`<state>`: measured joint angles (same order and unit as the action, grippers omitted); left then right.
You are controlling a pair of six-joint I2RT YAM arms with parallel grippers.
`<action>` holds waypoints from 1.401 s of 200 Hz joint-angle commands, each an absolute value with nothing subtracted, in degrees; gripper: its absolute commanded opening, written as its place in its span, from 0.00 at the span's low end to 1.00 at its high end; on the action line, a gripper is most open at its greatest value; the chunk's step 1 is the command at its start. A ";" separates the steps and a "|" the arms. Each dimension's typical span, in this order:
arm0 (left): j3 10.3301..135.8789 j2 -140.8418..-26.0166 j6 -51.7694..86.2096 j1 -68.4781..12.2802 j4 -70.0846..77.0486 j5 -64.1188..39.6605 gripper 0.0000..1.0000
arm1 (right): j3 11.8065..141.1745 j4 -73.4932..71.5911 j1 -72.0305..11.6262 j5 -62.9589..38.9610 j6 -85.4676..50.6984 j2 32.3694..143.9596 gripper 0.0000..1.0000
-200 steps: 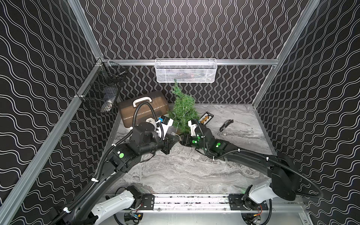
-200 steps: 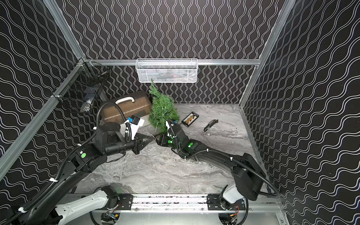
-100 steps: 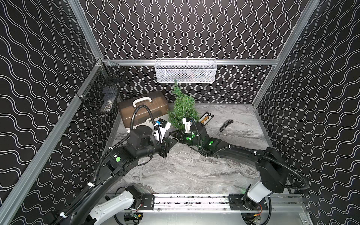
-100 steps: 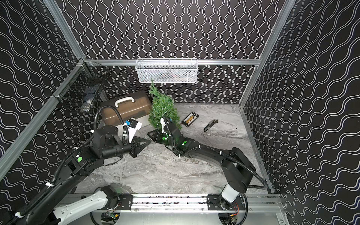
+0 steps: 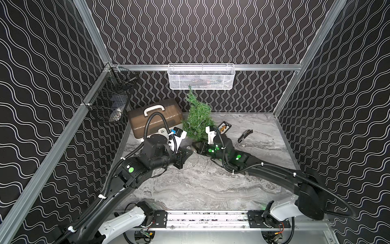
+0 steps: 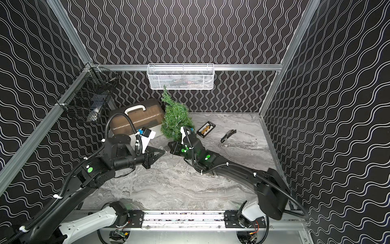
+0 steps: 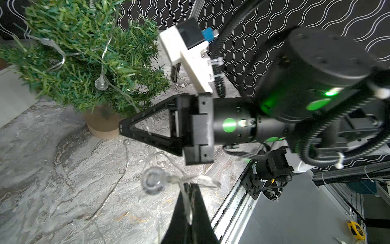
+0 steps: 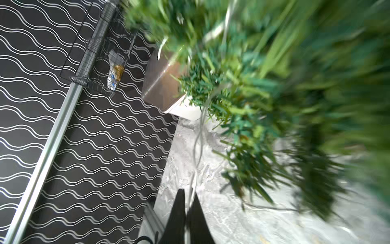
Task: Remove string lights from the small christmas tree
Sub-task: Remove the light string from the Christmas tree.
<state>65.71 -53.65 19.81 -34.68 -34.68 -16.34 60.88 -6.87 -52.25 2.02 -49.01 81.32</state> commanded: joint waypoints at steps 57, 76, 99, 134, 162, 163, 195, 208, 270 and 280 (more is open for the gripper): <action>71.67 -63.36 23.46 -34.64 -20.38 -20.13 0.00 | 69.96 11.95 -39.20 13.54 -41.46 74.49 0.00; 75.13 -67.80 24.40 -34.66 -17.95 -21.08 0.00 | 74.65 13.36 -32.84 11.62 -41.60 77.26 0.00; 79.18 -71.72 23.63 -34.63 -16.08 -20.13 0.00 | 82.58 14.70 -27.33 9.51 -40.93 82.27 0.00; 87.57 -77.16 19.07 -34.64 -20.17 -16.54 0.00 | 96.36 13.22 -23.55 8.42 -38.76 92.00 0.00; 91.96 -80.24 15.83 -34.54 -22.41 -13.96 0.00 | 109.11 10.95 -22.85 5.10 -38.20 101.01 0.00; 92.17 -80.33 15.74 -34.54 -22.50 -13.88 0.00 | 109.58 10.83 -22.85 4.83 -38.22 101.35 0.00; 94.26 -81.54 14.06 -32.49 -23.86 -13.36 0.00 | 122.78 6.58 -22.90 -3.33 -38.91 110.88 0.00; 93.65 -80.82 14.52 -30.67 -23.27 -14.33 0.00 | 128.24 5.80 -23.18 -7.29 -39.83 114.45 0.00; 88.99 -74.24 14.87 -21.58 -24.54 -19.31 0.00 | 147.58 3.98 -31.56 -20.90 -40.19 127.44 0.00; 87.98 -72.90 14.46 -20.60 -25.27 -19.51 0.00 | 148.27 3.65 -33.12 -21.79 -39.51 127.93 0.00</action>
